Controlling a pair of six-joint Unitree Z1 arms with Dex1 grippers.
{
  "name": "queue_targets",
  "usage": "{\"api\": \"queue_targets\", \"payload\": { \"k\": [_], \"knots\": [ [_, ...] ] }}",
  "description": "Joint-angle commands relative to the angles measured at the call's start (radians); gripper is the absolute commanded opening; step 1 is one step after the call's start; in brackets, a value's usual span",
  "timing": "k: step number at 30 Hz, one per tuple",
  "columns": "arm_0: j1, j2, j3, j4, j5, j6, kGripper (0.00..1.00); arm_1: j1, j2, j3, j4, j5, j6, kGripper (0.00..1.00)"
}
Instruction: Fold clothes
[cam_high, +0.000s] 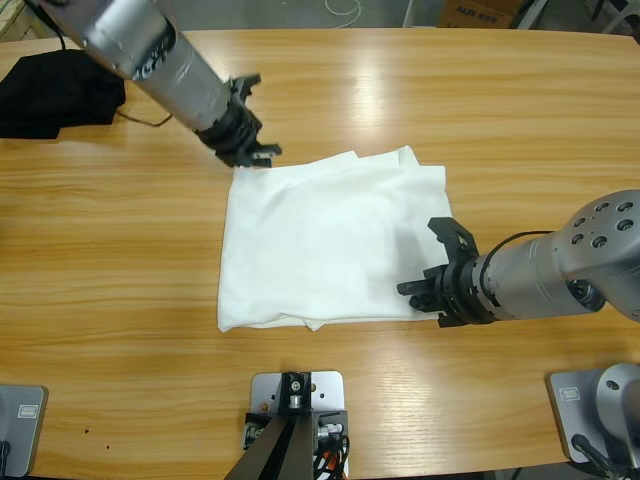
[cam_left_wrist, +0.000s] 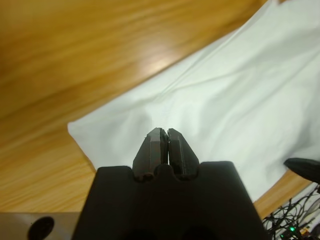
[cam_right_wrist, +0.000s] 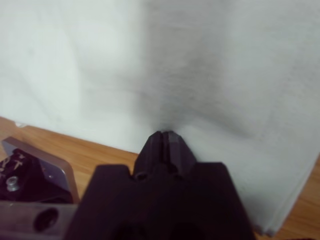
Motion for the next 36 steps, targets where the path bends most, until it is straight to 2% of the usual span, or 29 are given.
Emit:
{"api": "queue_targets", "payload": {
  "k": [1, 11, 15, 20, 30, 36],
  "knots": [
    [-0.015, 0.094, 0.032, -0.044, -0.034, -0.007, 0.0, 0.011, 0.044, 0.055, -0.011, -0.016, 0.004, 0.0],
    [-0.057, 0.124, 0.036, -0.042, -0.085, -0.008, 0.0, 0.011, 0.062, 0.051, -0.022, -0.016, 0.004, 0.0],
    [-0.043, 0.155, 0.011, -0.038, -0.043, -0.035, 0.0, 0.011, 0.052, 0.057, -0.022, -0.016, 0.005, 0.0],
    [-0.043, 0.195, -0.089, 0.062, 0.073, -0.098, 0.0, 0.011, 0.036, 0.065, -0.02, -0.016, 0.007, 0.0],
    [0.024, 0.182, -0.076, 0.062, 0.099, -0.184, 0.0, 0.011, 0.036, 0.068, -0.022, -0.017, 0.009, 0.0],
    [0.161, 0.035, 0.009, -0.004, 0.117, -0.151, 0.0, 0.011, 0.035, 0.068, -0.022, -0.018, 0.009, 0.0]
  ]
}}
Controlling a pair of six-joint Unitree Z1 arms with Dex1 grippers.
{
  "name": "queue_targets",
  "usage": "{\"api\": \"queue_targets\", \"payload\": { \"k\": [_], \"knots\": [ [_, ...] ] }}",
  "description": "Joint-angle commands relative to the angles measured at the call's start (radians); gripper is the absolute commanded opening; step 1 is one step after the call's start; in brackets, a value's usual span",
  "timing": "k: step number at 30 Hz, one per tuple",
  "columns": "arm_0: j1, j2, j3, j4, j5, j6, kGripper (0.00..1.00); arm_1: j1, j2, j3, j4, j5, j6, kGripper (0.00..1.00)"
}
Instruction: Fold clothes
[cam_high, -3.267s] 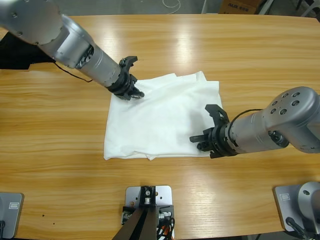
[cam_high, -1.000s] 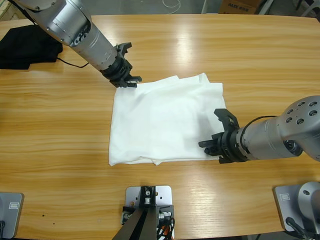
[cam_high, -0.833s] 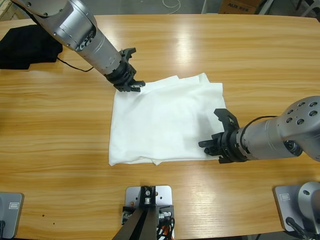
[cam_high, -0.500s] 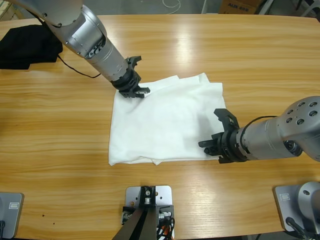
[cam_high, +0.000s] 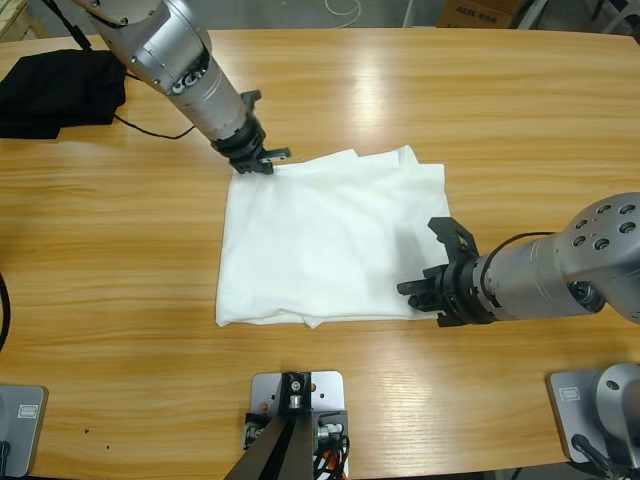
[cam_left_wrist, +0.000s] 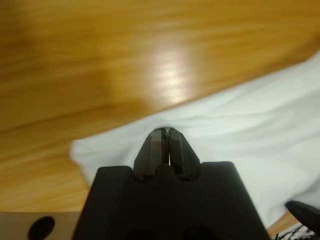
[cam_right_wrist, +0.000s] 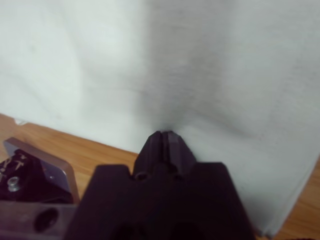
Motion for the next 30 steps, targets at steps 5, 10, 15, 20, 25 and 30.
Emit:
{"api": "queue_targets", "payload": {
  "k": [5, 10, 15, 20, 25, 30],
  "knots": [
    [0.186, -0.236, 0.129, -0.062, 0.029, 0.045, 0.0, 0.011, 0.033, 0.052, -0.013, -0.027, 0.007, 0.0],
    [0.183, -0.471, 0.359, -0.069, -0.04, 0.05, 0.0, 0.011, -0.114, 0.029, -0.018, -0.078, -0.017, 0.931],
    [0.239, -0.649, 0.729, -0.225, -0.235, 0.103, 0.0, 0.011, -0.188, -0.122, 0.179, -0.126, -0.043, 1.0],
    [0.255, -0.65, 0.96, -0.43, -0.297, 0.091, 0.328, 0.011, -0.232, -0.244, 0.336, -0.167, -0.052, 1.0],
    [0.288, -0.42, 1.01, -0.704, -0.539, 0.041, 0.994, 0.011, -0.27, -0.242, 0.373, -0.181, -0.043, 1.0],
    [0.283, -0.285, 1.059, -0.899, -0.593, -0.029, 0.992, 0.011, -0.286, -0.236, 0.375, -0.196, -0.031, 1.0]
  ]
}}
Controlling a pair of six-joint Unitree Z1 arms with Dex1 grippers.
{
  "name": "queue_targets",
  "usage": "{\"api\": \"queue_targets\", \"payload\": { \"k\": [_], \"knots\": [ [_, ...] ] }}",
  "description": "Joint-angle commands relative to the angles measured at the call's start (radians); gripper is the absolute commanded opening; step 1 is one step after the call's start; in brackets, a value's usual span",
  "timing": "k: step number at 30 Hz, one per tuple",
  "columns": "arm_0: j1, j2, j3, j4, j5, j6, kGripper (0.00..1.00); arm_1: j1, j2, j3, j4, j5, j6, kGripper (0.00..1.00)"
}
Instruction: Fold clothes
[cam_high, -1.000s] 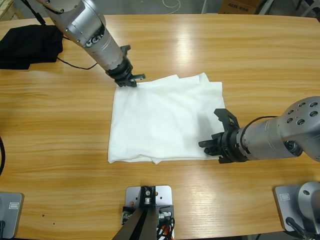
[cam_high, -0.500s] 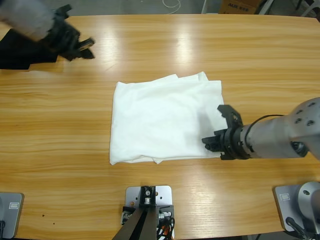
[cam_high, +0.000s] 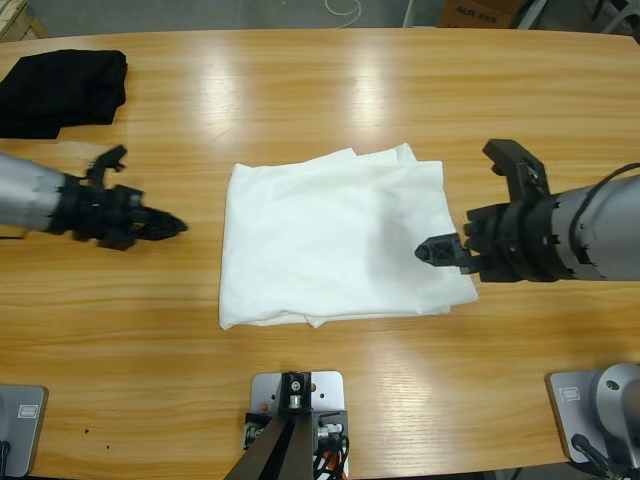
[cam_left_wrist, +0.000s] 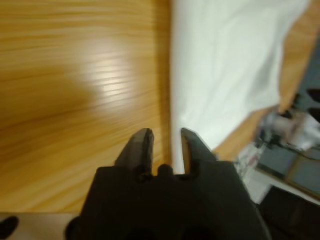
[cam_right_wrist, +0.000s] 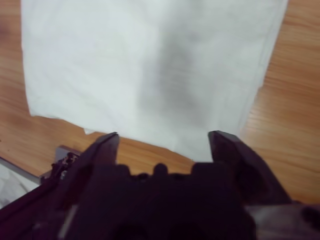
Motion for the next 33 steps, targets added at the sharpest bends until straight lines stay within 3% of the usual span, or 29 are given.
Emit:
{"api": "queue_targets", "payload": {
  "k": [1, 6, 14, 19, 22, 23, 25, 26, 33],
  "knots": [
    [-0.001, 0.239, 0.092, -0.284, -0.124, -0.094, 0.991, 0.008, -0.048, 0.012, 0.023, -0.036, 0.011, 1.0],
    [-0.033, 0.257, 0.145, -0.375, -0.11, -0.143, 0.992, 0.008, -0.032, 0.016, 0.015, -0.046, 0.015, 1.0],
    [-0.216, 0.353, 0.148, -0.551, -0.021, -0.299, 0.999, 0.008, -0.043, 0.047, 0.003, -0.047, 0.022, 1.0],
    [-0.232, 0.36, 0.15, -0.597, 0.032, -0.313, 0.803, 0.008, -0.063, 0.09, -0.023, -0.041, 0.033, 1.0],
    [-0.231, 0.357, 0.145, -0.619, 0.045, -0.291, 0.769, 0.008, -0.067, 0.092, -0.027, -0.041, 0.034, 1.0],
    [-0.232, 0.357, 0.144, -0.622, 0.045, -0.277, 0.645, 0.008, -0.067, 0.093, -0.029, -0.041, 0.034, 1.0],
    [-0.243, 0.354, 0.142, -0.622, 0.044, -0.255, 0.061, 0.008, -0.069, 0.098, -0.03, -0.036, 0.034, 1.0],
    [-0.247, 0.349, 0.142, -0.62, 0.047, -0.238, 0.0, 0.008, -0.071, 0.102, -0.032, -0.035, 0.036, 1.0],
    [-0.298, 0.316, 0.143, -0.544, 0.219, -0.2, 0.0, 0.008, -0.076, 0.137, -0.078, -0.011, 0.044, 0.996]
  ]
}}
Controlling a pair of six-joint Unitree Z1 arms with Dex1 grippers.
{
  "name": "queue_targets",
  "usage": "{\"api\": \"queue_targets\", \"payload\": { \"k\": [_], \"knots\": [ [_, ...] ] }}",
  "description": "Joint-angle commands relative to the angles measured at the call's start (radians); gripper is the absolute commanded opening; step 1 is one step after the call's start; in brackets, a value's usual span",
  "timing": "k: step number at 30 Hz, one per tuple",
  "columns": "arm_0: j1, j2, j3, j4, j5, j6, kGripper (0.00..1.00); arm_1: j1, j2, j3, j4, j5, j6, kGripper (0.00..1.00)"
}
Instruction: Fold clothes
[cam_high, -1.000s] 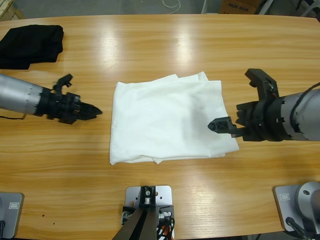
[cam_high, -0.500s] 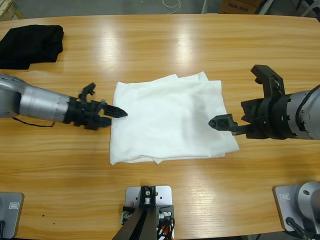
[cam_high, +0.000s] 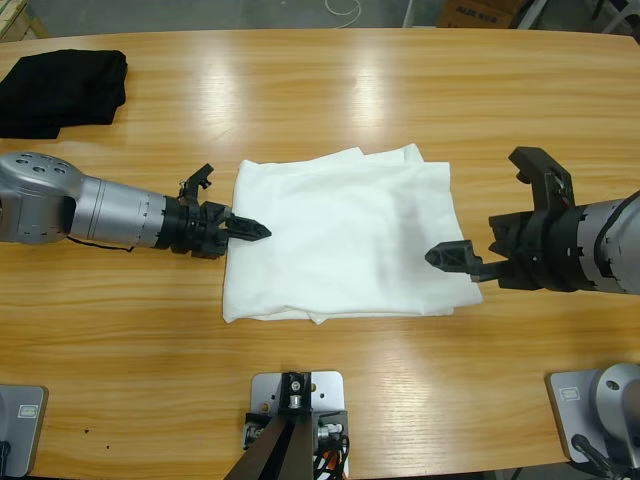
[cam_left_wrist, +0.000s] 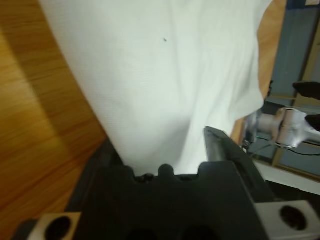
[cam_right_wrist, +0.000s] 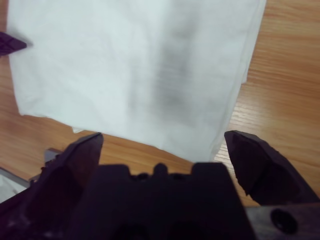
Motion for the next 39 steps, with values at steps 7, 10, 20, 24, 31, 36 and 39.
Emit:
{"api": "queue_targets", "payload": {
  "k": [7, 10, 20, 24, 31, 36, 39],
  "knots": [
    [-0.077, -0.046, -0.033, 0.377, 0.32, 0.088, 0.0, 0.008, -0.024, 0.061, -0.046, 0.038, 0.015, 0.991],
    [-0.03, -0.121, -0.098, 0.61, 0.361, 0.151, 0.0, 0.008, -0.013, 0.051, -0.053, 0.038, 0.015, 0.991],
    [0.167, -0.318, -0.338, 1.226, 0.518, 0.387, 0.0, 0.008, 0.012, 0.044, -0.057, 0.044, 0.015, 0.991],
    [0.15, -0.358, -0.497, 1.412, 0.601, 0.438, 0.0, 0.008, 0.028, 0.047, -0.064, 0.045, 0.015, 0.991],
    [0.06, -0.386, -0.724, 1.642, 0.671, 0.465, 0.0, 0.008, 0.062, 0.046, -0.072, 0.048, 0.015, 0.991],
    [-0.047, -0.335, -0.847, 1.723, 0.675, 0.468, 0.0, 0.008, 0.075, 0.049, -0.074, 0.05, 0.015, 0.991],
    [-0.13, -0.267, -0.961, 1.775, 0.675, 0.47, 0.0, 0.008, 0.091, 0.051, -0.077, 0.05, 0.015, 0.991]
  ]
}}
